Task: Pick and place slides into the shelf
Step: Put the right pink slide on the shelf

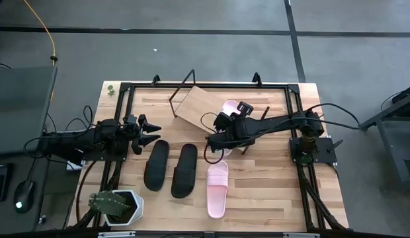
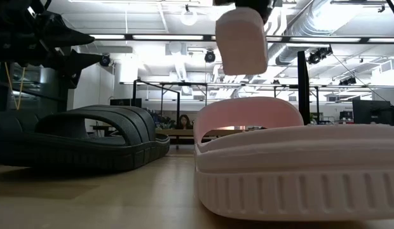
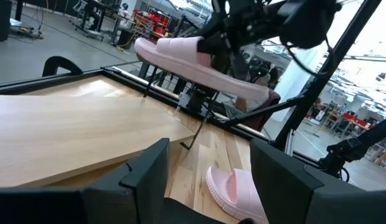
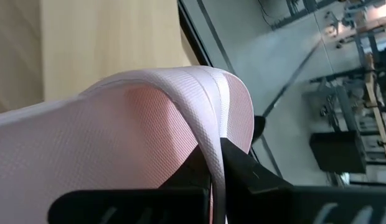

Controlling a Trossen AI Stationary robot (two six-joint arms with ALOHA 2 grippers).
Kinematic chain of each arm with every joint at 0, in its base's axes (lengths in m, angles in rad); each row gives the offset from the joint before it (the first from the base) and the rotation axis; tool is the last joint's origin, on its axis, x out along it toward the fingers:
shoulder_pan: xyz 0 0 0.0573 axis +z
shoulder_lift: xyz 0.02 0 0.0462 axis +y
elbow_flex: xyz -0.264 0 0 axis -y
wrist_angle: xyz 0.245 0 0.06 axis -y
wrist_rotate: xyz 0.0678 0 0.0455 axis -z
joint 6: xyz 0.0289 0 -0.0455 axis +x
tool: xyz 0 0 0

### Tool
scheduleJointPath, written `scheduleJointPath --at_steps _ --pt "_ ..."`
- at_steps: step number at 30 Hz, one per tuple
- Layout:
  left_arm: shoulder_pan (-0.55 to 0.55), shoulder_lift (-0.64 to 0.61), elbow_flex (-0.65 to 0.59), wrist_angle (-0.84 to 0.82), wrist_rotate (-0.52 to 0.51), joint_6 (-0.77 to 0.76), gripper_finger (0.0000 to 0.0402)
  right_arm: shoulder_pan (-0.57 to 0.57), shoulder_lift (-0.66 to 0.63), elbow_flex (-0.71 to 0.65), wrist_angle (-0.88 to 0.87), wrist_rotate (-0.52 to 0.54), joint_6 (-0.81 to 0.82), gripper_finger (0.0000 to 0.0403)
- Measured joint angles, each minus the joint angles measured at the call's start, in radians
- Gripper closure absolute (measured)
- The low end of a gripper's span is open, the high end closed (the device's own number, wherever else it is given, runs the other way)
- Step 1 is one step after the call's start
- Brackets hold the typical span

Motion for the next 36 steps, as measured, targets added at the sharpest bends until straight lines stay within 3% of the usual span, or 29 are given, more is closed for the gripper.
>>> scheduleJointPath --at_steps 17,36 --pt "0.000 0.000 0.000 0.000 -0.003 0.000 0.0197 -0.055 -0.004 -0.290 0.000 -0.008 0.146 0.0403" --pt "0.000 0.000 0.000 0.000 -0.003 0.000 0.0197 -0.063 -0.004 -0.321 0.000 -0.035 0.179 0.0403"
